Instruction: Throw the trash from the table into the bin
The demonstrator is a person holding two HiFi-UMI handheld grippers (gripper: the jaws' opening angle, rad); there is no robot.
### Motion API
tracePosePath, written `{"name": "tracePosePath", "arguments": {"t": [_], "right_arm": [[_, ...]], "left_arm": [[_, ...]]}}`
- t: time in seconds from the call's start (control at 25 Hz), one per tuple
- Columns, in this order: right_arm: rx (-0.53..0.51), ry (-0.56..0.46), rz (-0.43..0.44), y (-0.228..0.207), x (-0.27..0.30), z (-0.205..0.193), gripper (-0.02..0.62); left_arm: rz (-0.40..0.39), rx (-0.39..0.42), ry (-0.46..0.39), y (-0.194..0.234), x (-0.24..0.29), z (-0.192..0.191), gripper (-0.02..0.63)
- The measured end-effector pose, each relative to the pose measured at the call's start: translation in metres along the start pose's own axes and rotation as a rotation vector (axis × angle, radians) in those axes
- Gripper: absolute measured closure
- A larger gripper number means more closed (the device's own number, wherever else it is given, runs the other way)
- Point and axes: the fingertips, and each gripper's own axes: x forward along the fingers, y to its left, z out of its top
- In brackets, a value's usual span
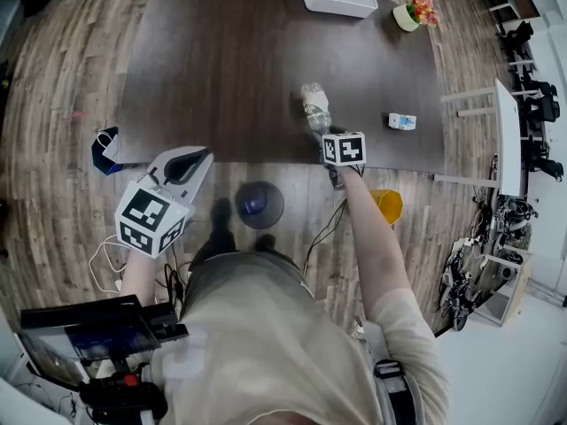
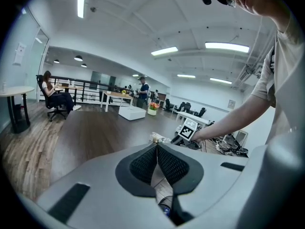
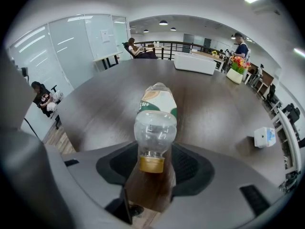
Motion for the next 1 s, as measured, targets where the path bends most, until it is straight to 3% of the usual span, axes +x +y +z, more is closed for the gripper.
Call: {"name": "tracePosePath", "arguments": {"t": [0.44,0.68,0.8,1.0], "right_arm": [[0.244,-0.146,0.106,0.019,-0.044,-0.012,0.383],[0.415,-0.213,0.22,0.042,-0.067,-0.022,0.39],[0.374,-0.187,0.175,0.042,-0.07,-0.037,0.391],[0.141,-0.188,0.019,0.037,-0.061,-0.045,0.377]], "left_arm": [[-0.043,0.024,-0.012,-0.03,-0.002,0.012,0.592],[-0.065,0.019,-0.006,-0.044,-0.006,0.008,0.592],[-0.081,0.02,-0.007,-0.055,-0.006,0.009,0.592],[-0.084,0.007,0.007,-0.054,-0.007,-0.003,0.592]]}}
